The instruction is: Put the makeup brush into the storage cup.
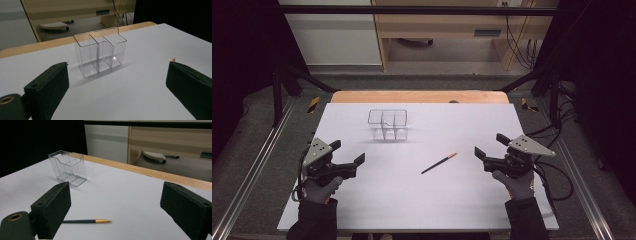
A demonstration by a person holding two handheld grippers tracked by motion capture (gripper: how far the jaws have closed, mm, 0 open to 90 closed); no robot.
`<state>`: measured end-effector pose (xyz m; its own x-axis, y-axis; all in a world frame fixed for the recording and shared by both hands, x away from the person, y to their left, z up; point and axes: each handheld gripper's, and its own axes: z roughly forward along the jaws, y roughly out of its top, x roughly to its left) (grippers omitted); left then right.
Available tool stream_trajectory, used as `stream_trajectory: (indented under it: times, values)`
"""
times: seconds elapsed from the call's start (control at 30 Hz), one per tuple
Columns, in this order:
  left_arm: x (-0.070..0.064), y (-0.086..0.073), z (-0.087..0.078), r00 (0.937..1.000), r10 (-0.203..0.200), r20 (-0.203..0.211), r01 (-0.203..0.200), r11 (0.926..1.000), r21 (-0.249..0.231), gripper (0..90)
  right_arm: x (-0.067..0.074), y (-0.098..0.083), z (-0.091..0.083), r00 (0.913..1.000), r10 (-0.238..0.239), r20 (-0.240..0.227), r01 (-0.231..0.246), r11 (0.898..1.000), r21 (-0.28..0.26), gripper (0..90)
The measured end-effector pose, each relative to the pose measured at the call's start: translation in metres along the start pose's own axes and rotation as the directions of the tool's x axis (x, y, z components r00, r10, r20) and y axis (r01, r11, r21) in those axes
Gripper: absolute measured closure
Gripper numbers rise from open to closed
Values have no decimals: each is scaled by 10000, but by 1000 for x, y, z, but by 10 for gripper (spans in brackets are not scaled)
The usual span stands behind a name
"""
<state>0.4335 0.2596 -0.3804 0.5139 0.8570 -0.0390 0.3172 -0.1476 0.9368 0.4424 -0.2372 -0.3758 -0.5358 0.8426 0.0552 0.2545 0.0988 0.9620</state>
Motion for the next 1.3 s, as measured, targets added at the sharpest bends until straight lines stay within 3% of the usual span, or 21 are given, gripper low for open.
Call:
stream_trajectory:
  times: [0.53, 0.67, 0.93, 1.3]
  values:
    - [-2, -10, 7, 10000, 62, 17, -63, 9992, 386, 41, 8, 0, 7, 9998, 104, 189, -114, 9984, 548, 111]
    - [-2, -12, 7, 10000, 74, 51, -77, 9988, 491, 40, 14, 0, 11, 9998, -94, 152, 82, 9971, 752, 119]
    - [-1, -16, 7, 10000, 84, 8, -84, 9982, 591, 40, 26, 2, 33, 9958, -749, -523, 819, 9856, 1479, 146]
    - [0, -19, 7, 10000, 84, 4, -84, 9974, 709, 40, 30, -2, 68, 9904, -841, -1094, 1055, 9725, 2074, 142]
